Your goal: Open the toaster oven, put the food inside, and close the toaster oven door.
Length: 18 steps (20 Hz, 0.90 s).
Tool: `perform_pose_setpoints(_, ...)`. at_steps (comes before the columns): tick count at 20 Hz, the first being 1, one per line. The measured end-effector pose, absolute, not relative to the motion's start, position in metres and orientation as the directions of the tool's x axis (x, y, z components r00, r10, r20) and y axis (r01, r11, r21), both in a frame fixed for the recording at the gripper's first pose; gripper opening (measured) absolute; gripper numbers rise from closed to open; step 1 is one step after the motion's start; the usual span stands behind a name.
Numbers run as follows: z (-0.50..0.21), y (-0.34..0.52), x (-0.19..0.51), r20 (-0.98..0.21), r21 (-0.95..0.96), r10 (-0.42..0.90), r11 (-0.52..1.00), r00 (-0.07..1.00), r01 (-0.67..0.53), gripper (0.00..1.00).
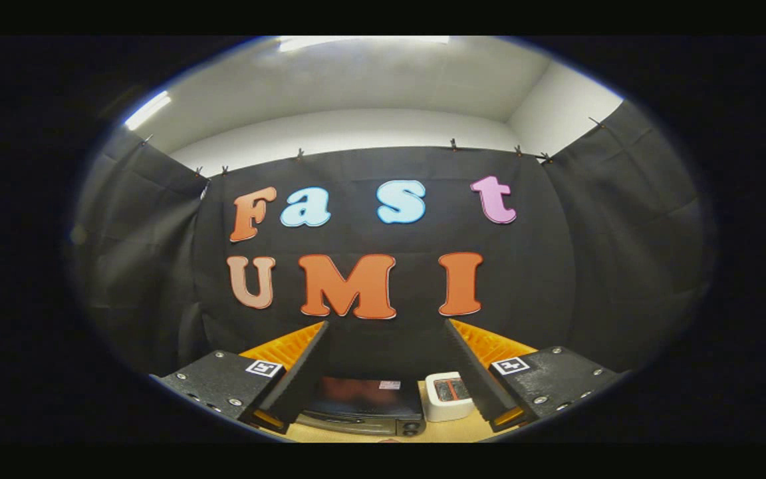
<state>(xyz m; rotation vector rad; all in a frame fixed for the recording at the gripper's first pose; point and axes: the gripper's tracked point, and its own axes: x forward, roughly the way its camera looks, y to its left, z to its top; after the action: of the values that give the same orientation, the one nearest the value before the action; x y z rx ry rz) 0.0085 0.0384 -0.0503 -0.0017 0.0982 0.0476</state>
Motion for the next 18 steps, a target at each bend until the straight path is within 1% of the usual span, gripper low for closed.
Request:
perform_pose_setpoints(6, -0.110, 0.071, 0.008, -0.237, 0.045, 0.093, 0.995, 0.967, -0.085, 0.98)
perform_pose_setpoints(12, -0.172, 0.112, 0.008, -0.369, 0.080, 0.148, 0.989, 0.918, -0.127, 0.99)
perform_pose_setpoints(18, -0.257, 0.128, 0.010, -0.531, 0.033, 0.115, 0.993, 0.840, -0.115, 0.99)
